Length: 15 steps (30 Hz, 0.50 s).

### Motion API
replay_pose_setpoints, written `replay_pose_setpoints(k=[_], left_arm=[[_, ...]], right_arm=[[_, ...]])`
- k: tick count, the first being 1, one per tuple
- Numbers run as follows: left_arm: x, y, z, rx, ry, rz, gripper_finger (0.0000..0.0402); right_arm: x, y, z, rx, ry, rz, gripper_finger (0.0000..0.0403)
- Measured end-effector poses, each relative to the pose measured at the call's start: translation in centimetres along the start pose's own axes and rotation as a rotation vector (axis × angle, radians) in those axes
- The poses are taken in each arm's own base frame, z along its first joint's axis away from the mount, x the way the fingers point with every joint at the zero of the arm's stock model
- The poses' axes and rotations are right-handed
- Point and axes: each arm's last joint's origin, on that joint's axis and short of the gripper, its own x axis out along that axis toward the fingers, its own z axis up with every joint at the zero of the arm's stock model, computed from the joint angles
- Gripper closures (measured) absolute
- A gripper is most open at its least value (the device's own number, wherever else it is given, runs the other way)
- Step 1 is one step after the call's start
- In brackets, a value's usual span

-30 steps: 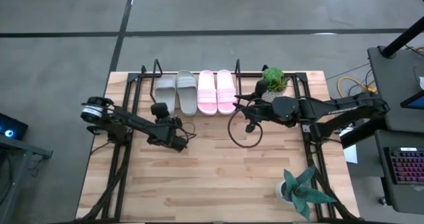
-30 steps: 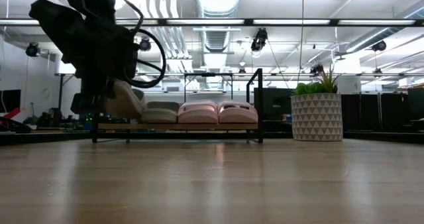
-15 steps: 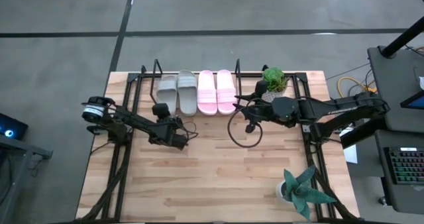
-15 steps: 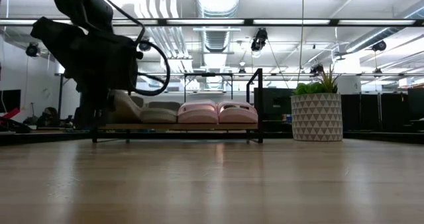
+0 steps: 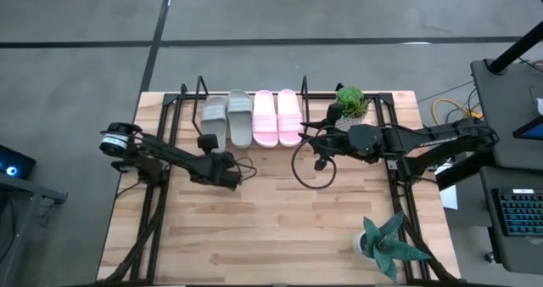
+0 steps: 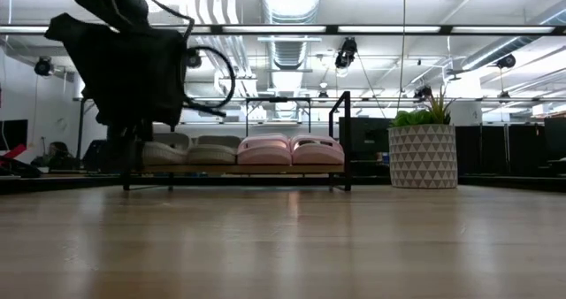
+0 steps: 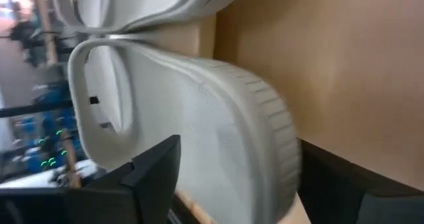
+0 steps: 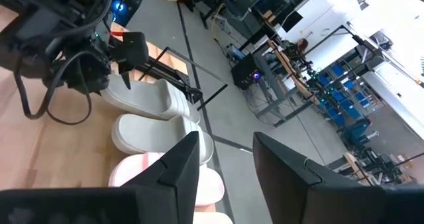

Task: Pick and place slides into the shelf
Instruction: Put the gray slide on the shelf, then return to Home Position

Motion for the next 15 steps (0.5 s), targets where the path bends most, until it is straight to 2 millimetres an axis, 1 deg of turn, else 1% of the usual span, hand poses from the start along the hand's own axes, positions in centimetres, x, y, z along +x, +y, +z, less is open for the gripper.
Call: replay_pose_setpoints(k=[4,9,13,15], left_arm=[[-0.8,0.8,0.2,-0.005,-0.05,-0.075,0.0128],[-2.3,2.6,-0.3,-0.037,-0.115,-0.161,0.0119],[-3.8,4.1,-0.8,-0.085,-0.178,-0.345,0.0119],[-4.8,5.0,-0.9,-0.139,-0.244,-0.443,0.0119]], right_arm=[[0.0,0.0,0.0,-0.003,0.003,0.002,0.0275],[0.0,0.0,0.0,-0.003,0.003,0.002,0.0272],[0.0,0.0,0.0,-0.003,0.003,0.002,0.0268],[0.0,0.0,0.0,-0.003,0.003,0.002,0.0269]])
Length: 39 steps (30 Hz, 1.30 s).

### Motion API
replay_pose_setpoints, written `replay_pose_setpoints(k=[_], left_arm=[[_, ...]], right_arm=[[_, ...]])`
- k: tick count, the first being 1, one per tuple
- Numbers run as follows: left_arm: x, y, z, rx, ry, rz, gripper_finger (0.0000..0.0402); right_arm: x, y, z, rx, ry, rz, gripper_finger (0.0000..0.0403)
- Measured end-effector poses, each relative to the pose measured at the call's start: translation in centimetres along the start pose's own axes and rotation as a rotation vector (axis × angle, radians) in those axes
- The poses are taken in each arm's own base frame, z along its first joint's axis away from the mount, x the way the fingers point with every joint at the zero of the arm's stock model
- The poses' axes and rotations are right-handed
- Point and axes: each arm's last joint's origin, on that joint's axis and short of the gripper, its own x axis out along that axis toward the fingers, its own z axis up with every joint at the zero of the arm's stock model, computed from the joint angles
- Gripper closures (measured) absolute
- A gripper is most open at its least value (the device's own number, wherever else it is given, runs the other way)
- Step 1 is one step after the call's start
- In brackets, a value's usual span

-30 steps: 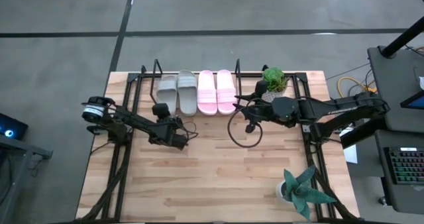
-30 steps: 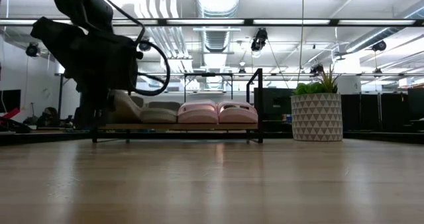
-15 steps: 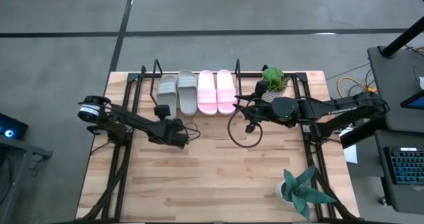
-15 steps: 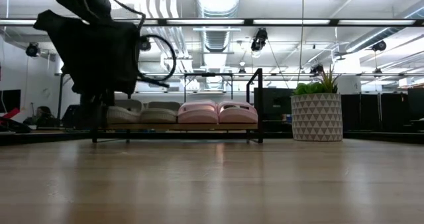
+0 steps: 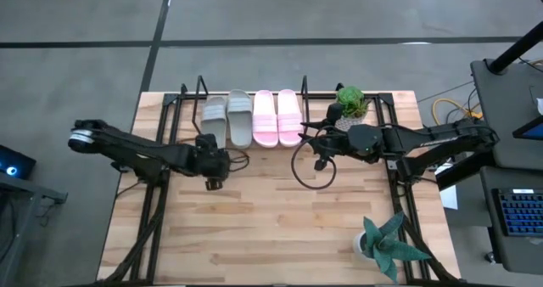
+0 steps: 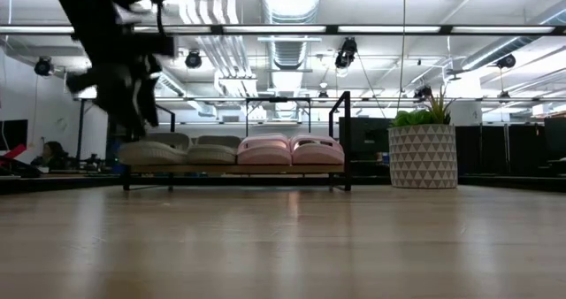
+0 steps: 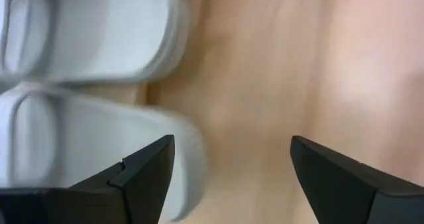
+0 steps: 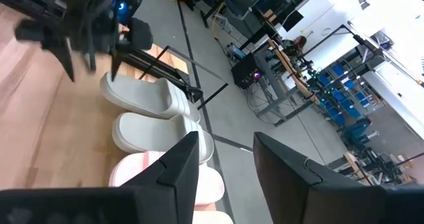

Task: Pick and place slides into the shelf
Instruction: Return to Home Position

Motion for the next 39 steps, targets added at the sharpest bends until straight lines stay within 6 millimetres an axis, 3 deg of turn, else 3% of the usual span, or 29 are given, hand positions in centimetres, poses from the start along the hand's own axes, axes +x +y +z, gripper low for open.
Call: replay_pose_setpoints(k=[5,8,14,19,21,39], left_arm=[[-2.8,1.0,0.8,-0.108,-0.301,-0.141,0.0124],[-4.0,1.2,1.3,-0.09,-0.524,-0.209,0.0152],[-5.7,1.8,0.9,-0.033,-0.827,-0.276,0.026],[-5.8,2.2,-0.6,0.007,-0.967,-0.223,0.0369],[-5.8,2.4,-1.4,0.013,-0.987,-0.214,0.0393],[-4.9,4.1,-9.1,-0.122,-1.119,-0.06,0.0401]], right_arm=[[0.0,0.0,-0.1,0.041,0.006,0.005,0.0277],[0.0,0.1,-0.2,0.081,0.019,0.013,0.0282],[0.0,0.4,-0.5,0.148,0.036,0.052,0.029],[0.1,0.9,-0.8,0.175,0.035,0.1,0.0296],[0.1,1.1,-1.0,0.18,0.039,0.106,0.0299],[1.0,3.5,-3.5,0.147,0.005,0.099,0.033]])
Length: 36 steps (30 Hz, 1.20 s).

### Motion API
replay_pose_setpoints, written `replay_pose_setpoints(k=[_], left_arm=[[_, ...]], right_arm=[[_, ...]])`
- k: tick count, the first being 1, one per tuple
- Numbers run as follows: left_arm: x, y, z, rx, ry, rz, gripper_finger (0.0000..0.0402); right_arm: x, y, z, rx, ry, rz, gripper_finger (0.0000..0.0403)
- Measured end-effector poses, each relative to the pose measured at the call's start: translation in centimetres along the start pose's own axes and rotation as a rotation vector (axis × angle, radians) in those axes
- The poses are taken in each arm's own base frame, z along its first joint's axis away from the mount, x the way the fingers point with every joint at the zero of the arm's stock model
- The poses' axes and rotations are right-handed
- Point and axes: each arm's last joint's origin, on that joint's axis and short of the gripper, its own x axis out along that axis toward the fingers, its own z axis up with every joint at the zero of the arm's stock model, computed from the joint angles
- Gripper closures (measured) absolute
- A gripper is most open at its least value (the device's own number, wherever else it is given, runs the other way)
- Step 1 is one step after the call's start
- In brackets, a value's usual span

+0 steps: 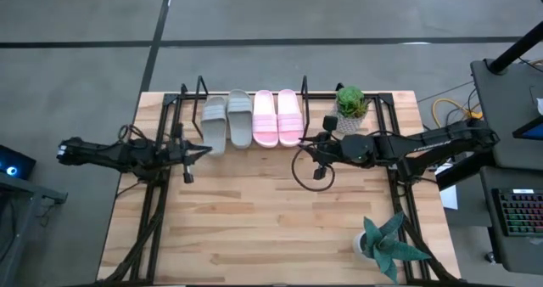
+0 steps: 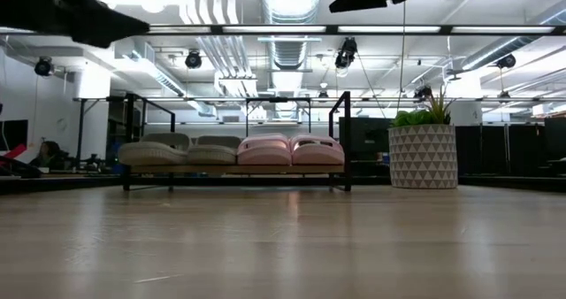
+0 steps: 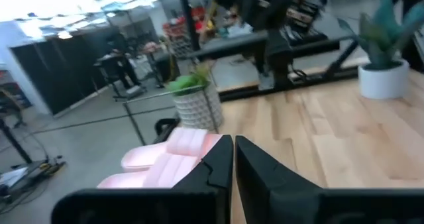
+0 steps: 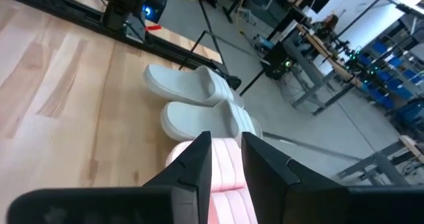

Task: Pick and place slides into the shelf
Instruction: Return to Home Position

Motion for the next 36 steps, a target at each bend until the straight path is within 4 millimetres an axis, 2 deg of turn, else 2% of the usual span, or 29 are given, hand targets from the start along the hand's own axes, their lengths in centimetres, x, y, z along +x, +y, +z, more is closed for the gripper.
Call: replay_pose_setpoints(k=[7,12,19,29,32,36], left_arm=[[-1.6,0.5,-1.7,-0.04,0.048,0.083,0.0402],[-2.2,0.8,-1.1,-0.076,-0.04,0.051,0.0402],[-1.6,-0.5,-2.8,-0.05,-0.048,-0.116,0.0402],[-1.0,-1.2,-4.8,-0.02,-0.01,-0.098,0.0402],[-0.9,-1.2,-4.8,-0.017,-0.008,-0.089,0.0402],[-0.9,-1.2,-4.8,0.001,-0.007,-0.083,0.0402]], right_arm=[[-0.4,0.0,-0.5,0.021,-0.01,0.011,0.0331],[-1.1,0.0,-1.3,0.065,-0.014,0.011,0.0333],[-2.2,0.0,-2.8,0.127,-0.1,-0.01,0.0333],[-3.6,0.5,-5.3,0.208,-0.217,0.032,0.0332],[-4.3,0.8,-6.3,0.274,-0.266,0.081,0.0336],[-5.4,1.4,-8.6,0.345,-0.349,0.127,0.0345]])
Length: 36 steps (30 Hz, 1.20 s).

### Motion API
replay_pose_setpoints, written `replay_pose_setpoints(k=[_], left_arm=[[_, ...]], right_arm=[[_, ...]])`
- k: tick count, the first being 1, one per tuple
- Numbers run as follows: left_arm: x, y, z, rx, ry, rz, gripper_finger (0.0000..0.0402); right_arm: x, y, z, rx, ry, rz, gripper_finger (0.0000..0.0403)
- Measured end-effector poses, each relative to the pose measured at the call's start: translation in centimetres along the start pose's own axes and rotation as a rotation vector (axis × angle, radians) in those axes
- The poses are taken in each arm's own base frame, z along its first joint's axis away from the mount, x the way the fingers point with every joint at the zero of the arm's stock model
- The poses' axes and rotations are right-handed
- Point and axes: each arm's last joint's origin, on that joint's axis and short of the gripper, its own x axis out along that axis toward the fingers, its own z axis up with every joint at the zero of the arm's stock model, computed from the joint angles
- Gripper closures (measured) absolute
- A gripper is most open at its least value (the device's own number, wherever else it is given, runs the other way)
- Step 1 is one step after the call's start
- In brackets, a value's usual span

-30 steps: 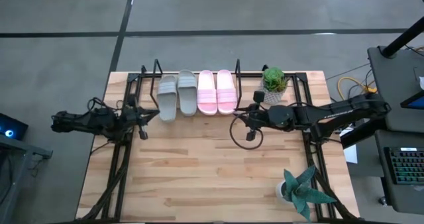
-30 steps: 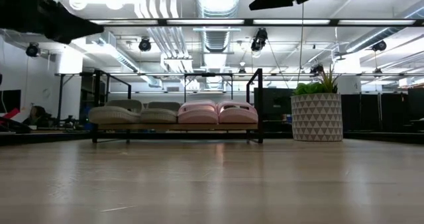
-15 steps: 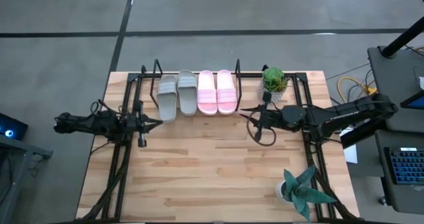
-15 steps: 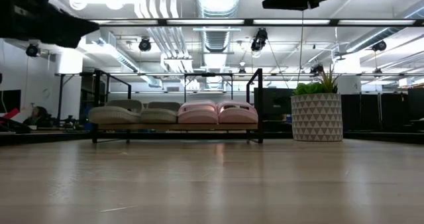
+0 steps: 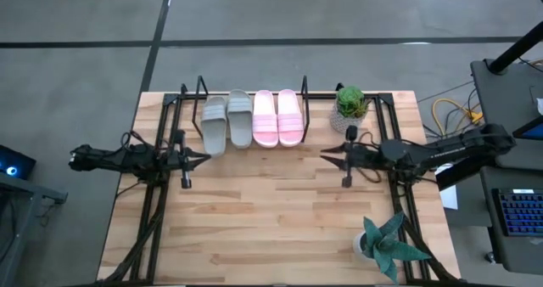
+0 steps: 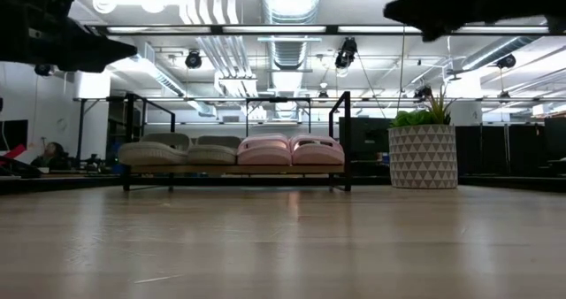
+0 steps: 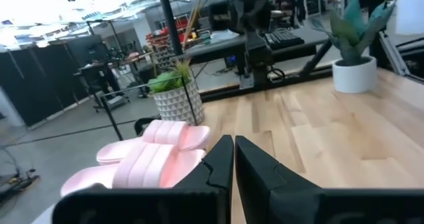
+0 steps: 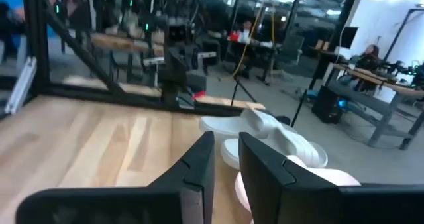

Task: Pick and place slides into the shelf
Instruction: Return to Home Position

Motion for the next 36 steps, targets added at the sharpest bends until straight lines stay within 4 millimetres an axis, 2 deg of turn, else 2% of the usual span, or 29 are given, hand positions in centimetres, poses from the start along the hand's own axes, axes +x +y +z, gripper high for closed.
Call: replay_pose_setpoints(k=[5,8,11,15,18,24,29,36], left_arm=[[0.0,0.1,0.0,0.004,0.003,0.034,0.0402],[0.0,0.1,0.1,0.012,-0.002,0.035,0.0402],[0.0,0.1,0.1,0.022,-0.006,0.037,0.0402],[0.0,0.1,0.1,0.024,-0.005,0.036,0.0402],[0.0,0.1,-0.1,0.029,0.02,0.032,0.0402],[-0.1,0.1,-0.3,-0.004,0.051,0.046,0.0402],[-0.1,0.1,-0.3,-0.026,0.051,0.047,0.0402],[-0.2,0.1,-0.3,-0.076,0.078,0.042,0.0402]], right_arm=[[-2.1,0.0,-2.9,0.07,-0.028,0.014,0.0357],[-2.4,-0.1,-4.5,0.059,0.015,-0.013,0.0374],[-2.1,-1.2,-5.1,0.063,-0.007,-0.08,0.0391],[-1.8,-3.1,-5.8,0.053,-0.039,-0.074,0.0394],[-2.2,-4.5,-6.4,0.063,-0.037,-0.133,0.0395],[-3.9,-4.5,-6.3,0.063,-0.147,-0.109,0.0395],[-5.1,-3.8,-6.9,0.099,-0.087,-0.121,0.0395],[-7.7,-2.9,-5.7,0.127,-0.114,-0.103,0.0395]])
